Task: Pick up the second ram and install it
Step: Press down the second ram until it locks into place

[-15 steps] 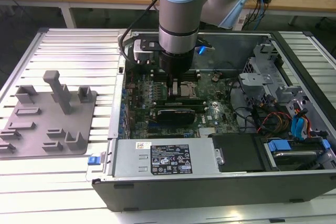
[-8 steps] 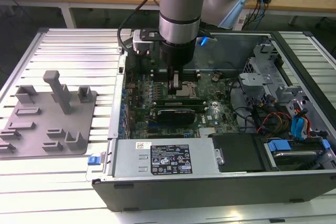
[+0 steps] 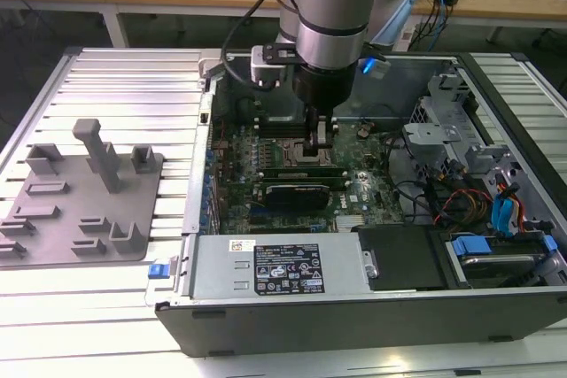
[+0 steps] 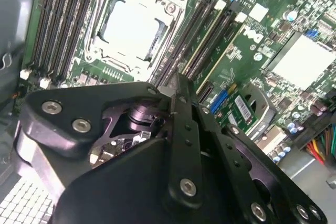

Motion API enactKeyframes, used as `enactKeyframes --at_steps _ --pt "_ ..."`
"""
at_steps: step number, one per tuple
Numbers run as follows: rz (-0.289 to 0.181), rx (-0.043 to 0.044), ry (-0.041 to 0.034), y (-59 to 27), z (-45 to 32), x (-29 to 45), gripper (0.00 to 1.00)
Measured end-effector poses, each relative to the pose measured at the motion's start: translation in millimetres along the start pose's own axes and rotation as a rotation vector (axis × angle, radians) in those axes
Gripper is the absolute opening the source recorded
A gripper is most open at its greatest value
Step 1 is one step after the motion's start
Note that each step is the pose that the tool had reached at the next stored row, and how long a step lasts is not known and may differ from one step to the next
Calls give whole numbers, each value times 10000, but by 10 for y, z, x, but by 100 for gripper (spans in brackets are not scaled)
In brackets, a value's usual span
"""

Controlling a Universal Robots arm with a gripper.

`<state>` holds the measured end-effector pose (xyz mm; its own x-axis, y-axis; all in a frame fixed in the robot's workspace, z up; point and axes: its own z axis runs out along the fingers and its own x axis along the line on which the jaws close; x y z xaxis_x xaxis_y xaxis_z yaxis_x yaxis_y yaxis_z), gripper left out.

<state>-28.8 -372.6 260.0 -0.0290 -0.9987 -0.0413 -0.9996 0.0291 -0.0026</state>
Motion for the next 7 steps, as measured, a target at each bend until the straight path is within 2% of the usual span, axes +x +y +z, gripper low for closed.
enactKeyframes --at_steps 7 --pt "0 0 0 -5 0 0 8"
